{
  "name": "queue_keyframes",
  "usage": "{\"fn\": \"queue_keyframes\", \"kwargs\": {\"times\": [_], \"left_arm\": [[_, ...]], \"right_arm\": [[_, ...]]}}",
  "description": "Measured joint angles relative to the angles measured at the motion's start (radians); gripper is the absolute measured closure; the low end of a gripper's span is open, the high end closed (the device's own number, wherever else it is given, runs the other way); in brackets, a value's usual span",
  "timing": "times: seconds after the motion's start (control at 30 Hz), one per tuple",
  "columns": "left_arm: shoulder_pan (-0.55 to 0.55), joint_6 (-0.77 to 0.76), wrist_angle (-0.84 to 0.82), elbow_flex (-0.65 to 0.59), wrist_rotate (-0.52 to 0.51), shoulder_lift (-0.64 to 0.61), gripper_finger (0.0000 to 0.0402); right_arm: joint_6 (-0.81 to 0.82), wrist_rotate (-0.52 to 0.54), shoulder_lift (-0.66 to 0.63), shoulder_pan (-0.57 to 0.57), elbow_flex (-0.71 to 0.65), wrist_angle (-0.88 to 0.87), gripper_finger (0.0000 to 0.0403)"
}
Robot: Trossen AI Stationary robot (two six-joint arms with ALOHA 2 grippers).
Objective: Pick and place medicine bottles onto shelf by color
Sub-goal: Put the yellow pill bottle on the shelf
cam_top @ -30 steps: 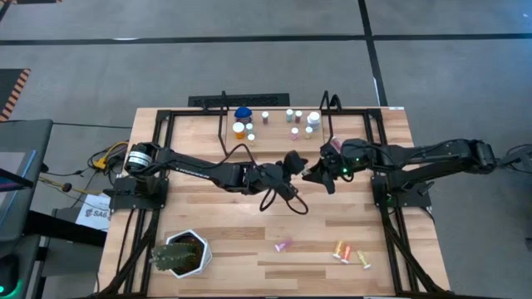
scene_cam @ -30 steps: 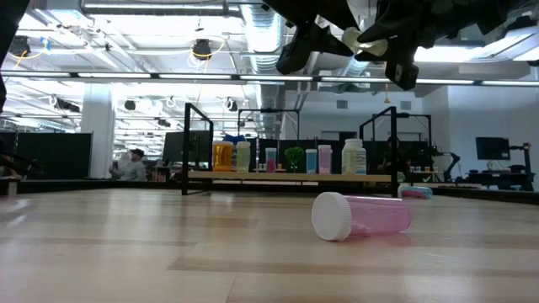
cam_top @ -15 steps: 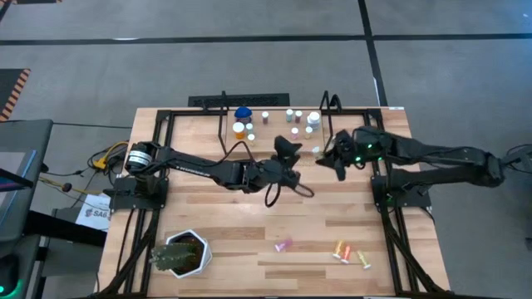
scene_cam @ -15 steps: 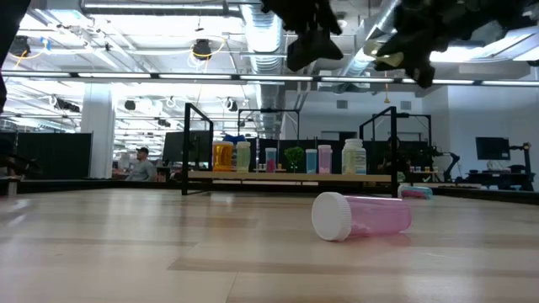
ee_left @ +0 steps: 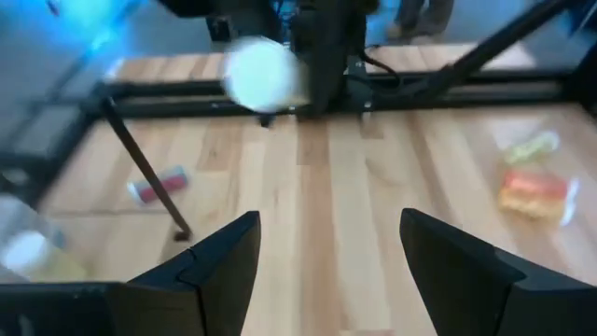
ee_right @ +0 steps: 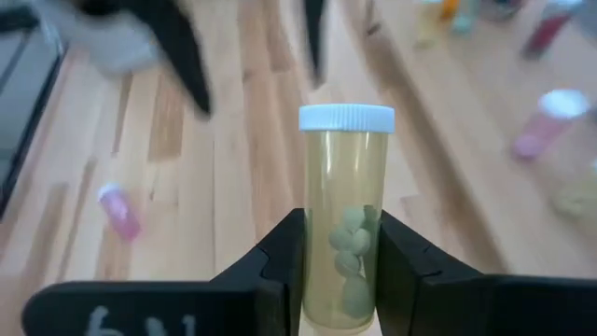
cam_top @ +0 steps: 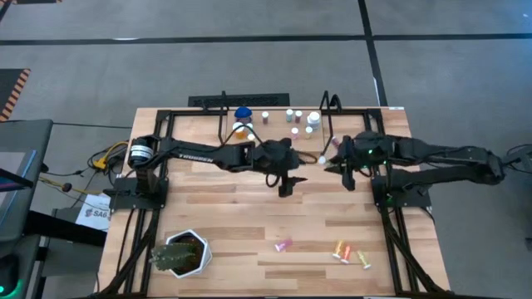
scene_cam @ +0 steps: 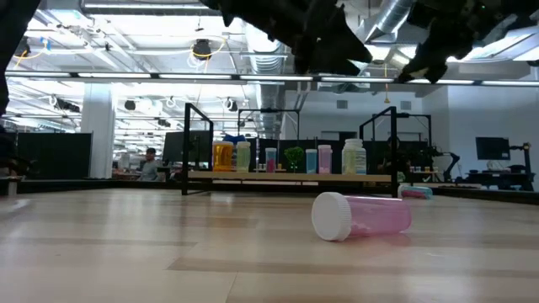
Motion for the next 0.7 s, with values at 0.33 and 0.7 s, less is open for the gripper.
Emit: {"fn": "queue_keyframes", "kwargs": {"times": [0.33, 0.7], "left_arm": [[-0.010, -0.062, 0.005, 0.000, 0.058, 0.000, 0.0154], [-0.009, -0.044, 0.063, 0.000, 0.015, 0.000, 0.0154]], "right_arm": [[-0.069, 0.198, 0.130, 0.165, 0.000, 0.044, 0.0295], [-0.107, 0.219, 0.255, 0.208, 0.072, 0.142, 0.0295]]}}
